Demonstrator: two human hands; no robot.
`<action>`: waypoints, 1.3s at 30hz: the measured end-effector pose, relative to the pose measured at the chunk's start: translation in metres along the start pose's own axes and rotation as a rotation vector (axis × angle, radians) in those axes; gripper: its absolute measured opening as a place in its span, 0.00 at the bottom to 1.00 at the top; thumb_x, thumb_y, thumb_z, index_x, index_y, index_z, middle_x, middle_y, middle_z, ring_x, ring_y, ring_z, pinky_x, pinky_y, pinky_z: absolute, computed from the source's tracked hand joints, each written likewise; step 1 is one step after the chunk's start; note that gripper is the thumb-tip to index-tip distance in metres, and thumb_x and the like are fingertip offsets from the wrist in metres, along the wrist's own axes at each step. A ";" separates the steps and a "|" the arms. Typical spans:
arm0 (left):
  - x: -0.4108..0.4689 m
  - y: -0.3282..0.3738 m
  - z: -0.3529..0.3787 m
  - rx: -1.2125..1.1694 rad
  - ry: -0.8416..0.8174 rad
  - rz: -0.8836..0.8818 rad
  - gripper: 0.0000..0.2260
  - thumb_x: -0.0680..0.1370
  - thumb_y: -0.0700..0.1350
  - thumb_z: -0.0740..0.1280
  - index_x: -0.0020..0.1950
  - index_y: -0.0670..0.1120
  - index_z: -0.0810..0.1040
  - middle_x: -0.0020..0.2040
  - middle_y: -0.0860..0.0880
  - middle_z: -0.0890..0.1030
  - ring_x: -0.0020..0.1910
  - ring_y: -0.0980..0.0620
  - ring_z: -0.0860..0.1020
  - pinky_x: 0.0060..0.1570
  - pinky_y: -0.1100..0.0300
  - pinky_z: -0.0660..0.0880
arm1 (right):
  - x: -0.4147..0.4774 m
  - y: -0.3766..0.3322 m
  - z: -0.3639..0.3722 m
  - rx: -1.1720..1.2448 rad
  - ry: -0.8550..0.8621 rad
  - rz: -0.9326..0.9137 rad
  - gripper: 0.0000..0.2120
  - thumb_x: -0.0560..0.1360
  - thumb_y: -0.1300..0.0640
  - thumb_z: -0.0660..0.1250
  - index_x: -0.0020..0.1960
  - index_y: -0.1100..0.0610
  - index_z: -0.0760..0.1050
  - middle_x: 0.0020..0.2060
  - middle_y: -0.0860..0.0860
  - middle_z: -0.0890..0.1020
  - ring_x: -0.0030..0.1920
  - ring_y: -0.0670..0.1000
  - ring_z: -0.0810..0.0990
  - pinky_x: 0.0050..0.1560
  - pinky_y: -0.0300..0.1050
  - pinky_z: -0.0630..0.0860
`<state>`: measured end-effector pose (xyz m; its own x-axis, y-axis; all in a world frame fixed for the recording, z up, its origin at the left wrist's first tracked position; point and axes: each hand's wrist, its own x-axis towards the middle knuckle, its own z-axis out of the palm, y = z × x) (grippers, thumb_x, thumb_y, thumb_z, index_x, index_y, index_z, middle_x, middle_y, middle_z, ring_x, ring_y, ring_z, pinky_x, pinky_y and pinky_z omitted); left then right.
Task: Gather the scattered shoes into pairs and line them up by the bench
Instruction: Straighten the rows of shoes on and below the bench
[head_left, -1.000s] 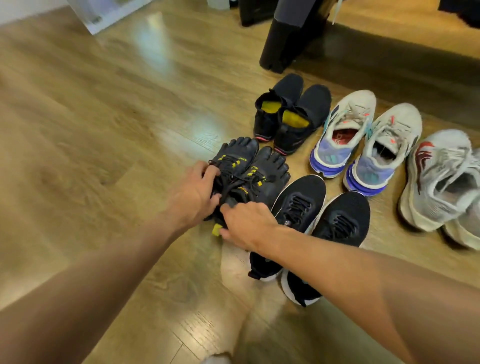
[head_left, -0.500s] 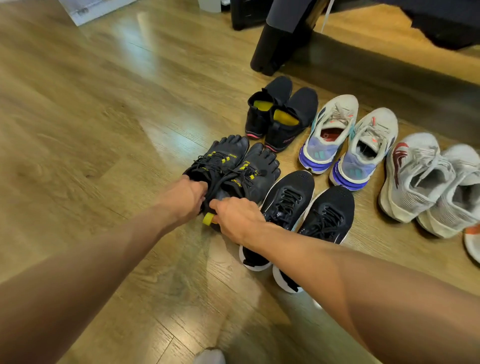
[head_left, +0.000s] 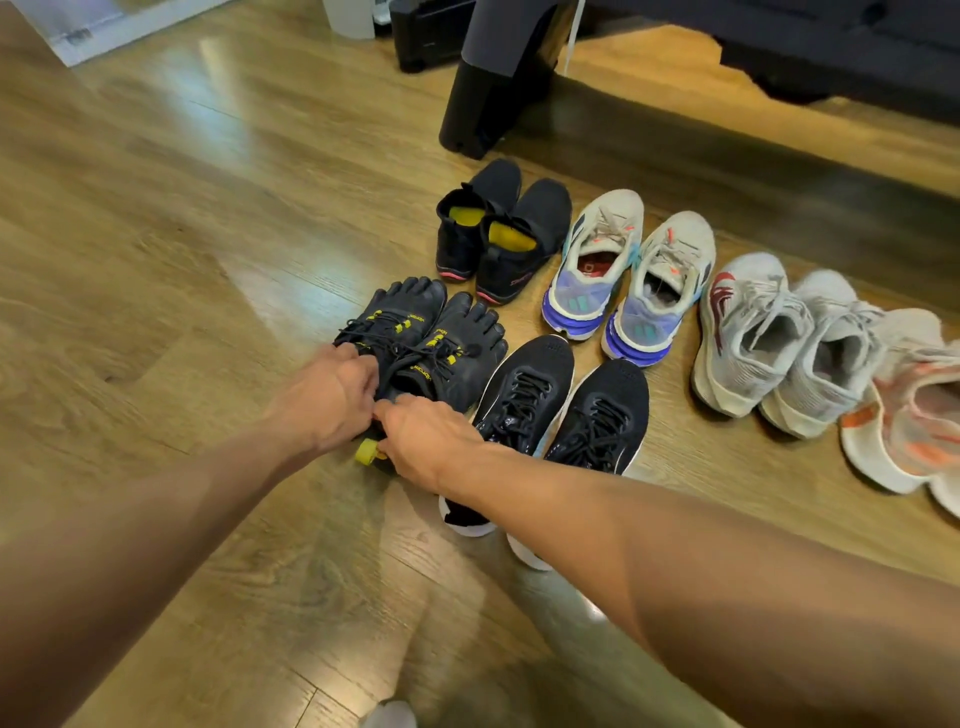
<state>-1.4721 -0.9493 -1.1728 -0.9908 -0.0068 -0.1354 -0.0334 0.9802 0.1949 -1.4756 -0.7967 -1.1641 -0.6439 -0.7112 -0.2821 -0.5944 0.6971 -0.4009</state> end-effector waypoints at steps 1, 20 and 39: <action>-0.001 0.005 -0.002 -0.047 0.067 0.049 0.05 0.73 0.39 0.63 0.46 0.46 0.76 0.43 0.49 0.72 0.48 0.42 0.74 0.47 0.50 0.74 | -0.004 0.000 -0.003 -0.023 0.037 0.000 0.17 0.76 0.57 0.65 0.64 0.58 0.69 0.56 0.57 0.73 0.54 0.63 0.77 0.41 0.51 0.67; 0.001 0.116 0.030 0.156 -0.381 0.100 0.22 0.75 0.42 0.63 0.68 0.44 0.60 0.55 0.38 0.78 0.54 0.34 0.77 0.51 0.45 0.75 | -0.123 0.085 -0.009 -0.242 0.133 0.199 0.29 0.75 0.52 0.62 0.72 0.55 0.55 0.58 0.52 0.74 0.60 0.59 0.70 0.52 0.59 0.70; -0.003 0.126 0.033 0.019 -0.423 -0.019 0.33 0.77 0.41 0.63 0.78 0.45 0.50 0.66 0.40 0.73 0.64 0.36 0.73 0.61 0.48 0.71 | -0.117 0.089 -0.006 -0.338 -0.068 0.088 0.16 0.75 0.65 0.63 0.62 0.56 0.72 0.57 0.53 0.73 0.61 0.58 0.66 0.43 0.55 0.64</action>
<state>-1.4690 -0.8189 -1.1799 -0.8488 0.0531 -0.5261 -0.0444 0.9843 0.1709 -1.4558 -0.6513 -1.1615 -0.6727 -0.6436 -0.3650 -0.6712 0.7384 -0.0651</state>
